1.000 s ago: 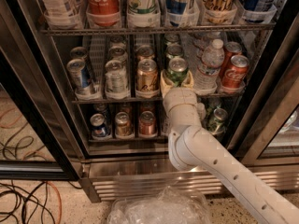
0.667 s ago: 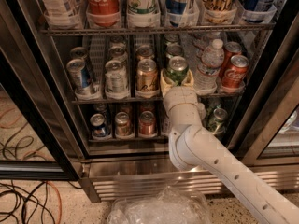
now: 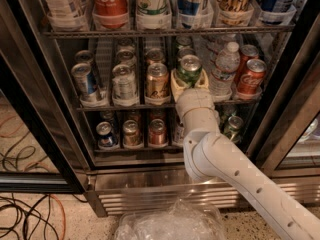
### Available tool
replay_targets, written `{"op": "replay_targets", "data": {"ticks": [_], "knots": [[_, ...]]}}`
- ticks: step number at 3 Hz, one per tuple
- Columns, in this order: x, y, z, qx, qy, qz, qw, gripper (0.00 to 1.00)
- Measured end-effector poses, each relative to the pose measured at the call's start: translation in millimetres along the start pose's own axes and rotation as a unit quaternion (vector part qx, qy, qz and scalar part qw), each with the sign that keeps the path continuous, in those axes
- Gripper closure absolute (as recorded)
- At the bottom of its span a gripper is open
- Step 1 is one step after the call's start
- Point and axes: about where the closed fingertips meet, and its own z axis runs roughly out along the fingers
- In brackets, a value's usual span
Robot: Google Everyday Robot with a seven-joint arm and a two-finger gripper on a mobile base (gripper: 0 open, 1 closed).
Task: Pick green can from middle shelf of fridge
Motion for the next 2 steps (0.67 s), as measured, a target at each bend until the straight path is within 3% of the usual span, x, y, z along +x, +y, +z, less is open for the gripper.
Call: {"op": "replay_targets", "data": {"ticks": [2], "knots": [[-17.3,-2.7,-8.5,-0.028,-0.006,-0.006,0.9996,1.0]]}}
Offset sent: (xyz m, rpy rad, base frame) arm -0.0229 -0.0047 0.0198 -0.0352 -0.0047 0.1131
